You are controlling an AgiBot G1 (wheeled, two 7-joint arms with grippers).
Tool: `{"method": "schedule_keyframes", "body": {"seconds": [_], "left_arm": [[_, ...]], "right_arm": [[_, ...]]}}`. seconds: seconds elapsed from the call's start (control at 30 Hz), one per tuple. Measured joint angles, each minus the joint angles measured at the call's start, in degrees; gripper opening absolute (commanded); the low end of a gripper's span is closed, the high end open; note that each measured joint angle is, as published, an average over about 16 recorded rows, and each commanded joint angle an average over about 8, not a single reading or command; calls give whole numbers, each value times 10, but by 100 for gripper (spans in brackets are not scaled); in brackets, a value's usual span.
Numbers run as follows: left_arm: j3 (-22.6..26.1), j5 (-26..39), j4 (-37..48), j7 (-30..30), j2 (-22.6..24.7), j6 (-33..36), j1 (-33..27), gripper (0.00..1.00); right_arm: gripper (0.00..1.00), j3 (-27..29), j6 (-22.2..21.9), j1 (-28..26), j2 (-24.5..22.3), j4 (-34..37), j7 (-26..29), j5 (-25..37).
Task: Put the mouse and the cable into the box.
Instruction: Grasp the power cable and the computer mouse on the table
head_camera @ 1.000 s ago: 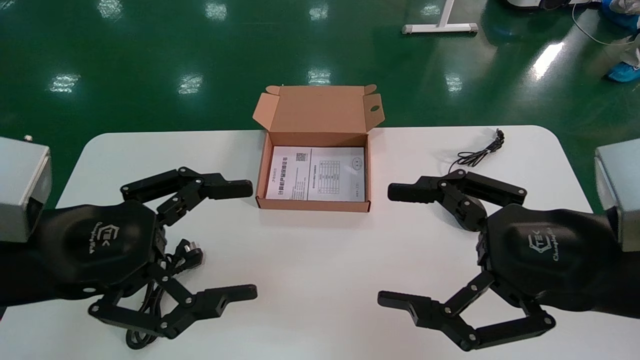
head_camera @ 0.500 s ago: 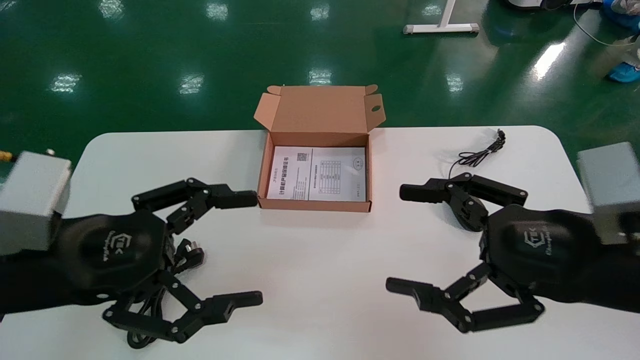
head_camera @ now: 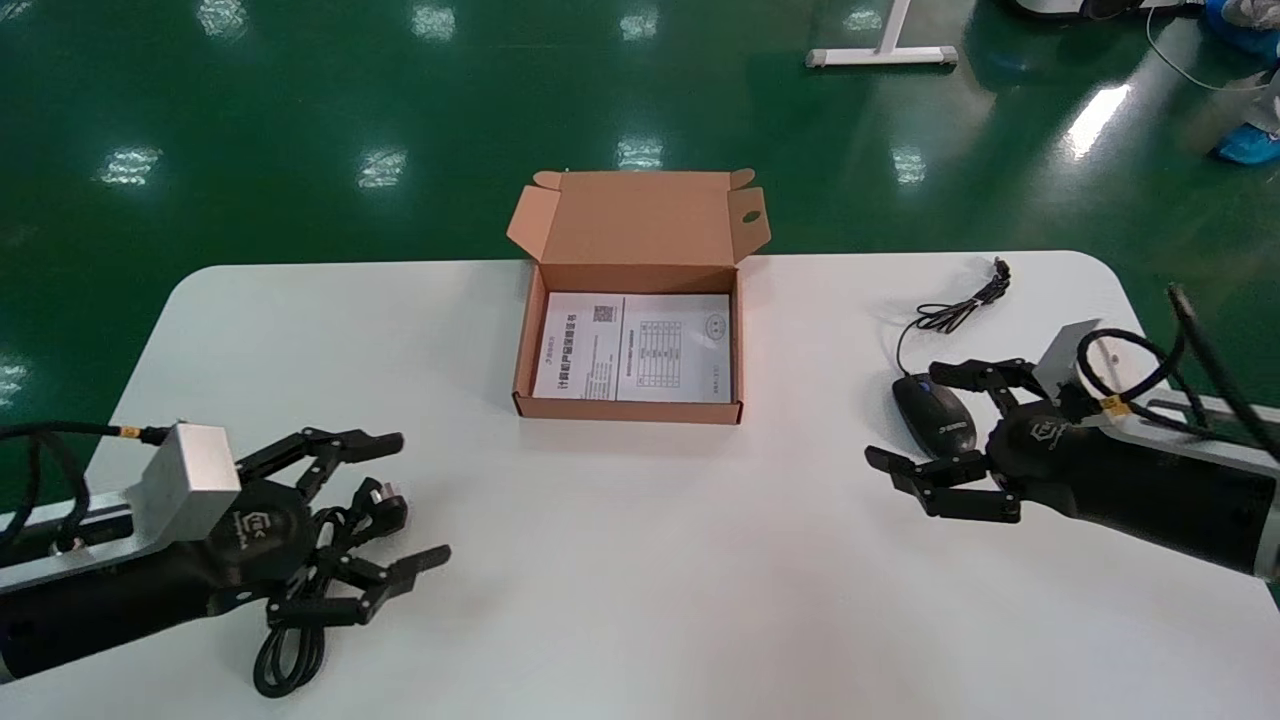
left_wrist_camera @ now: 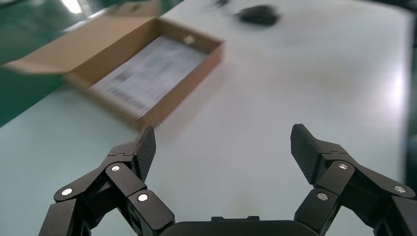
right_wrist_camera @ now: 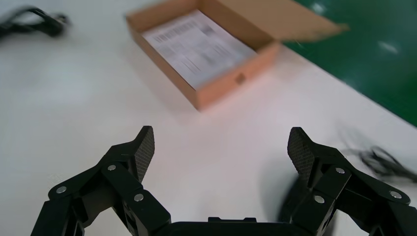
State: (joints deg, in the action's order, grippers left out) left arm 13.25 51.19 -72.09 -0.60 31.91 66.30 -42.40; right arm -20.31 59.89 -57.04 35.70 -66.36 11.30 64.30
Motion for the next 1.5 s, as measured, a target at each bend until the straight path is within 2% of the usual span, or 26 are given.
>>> {"method": "schedule_keyframes", "body": {"seconds": [0.2,0.47,1.0,1.5], "left_arm": [[-34,3,-24,-29,-16,-92,88,100],[-73,-5,-50,-52,-31,-168,184,100],[-116,-16,-53,-81,-28,-236,281,100],[-147,-23,-54,-112,-6,-276,363,100]], "right_arm": [[100,-20,-40,-17,20,44,1,54],[100,-38,-60,-41,51,112,-28,96],[100,-34,-59,-71,96,223,-129,96],[100,-32,-59,-84,120,300,-177,95]]}}
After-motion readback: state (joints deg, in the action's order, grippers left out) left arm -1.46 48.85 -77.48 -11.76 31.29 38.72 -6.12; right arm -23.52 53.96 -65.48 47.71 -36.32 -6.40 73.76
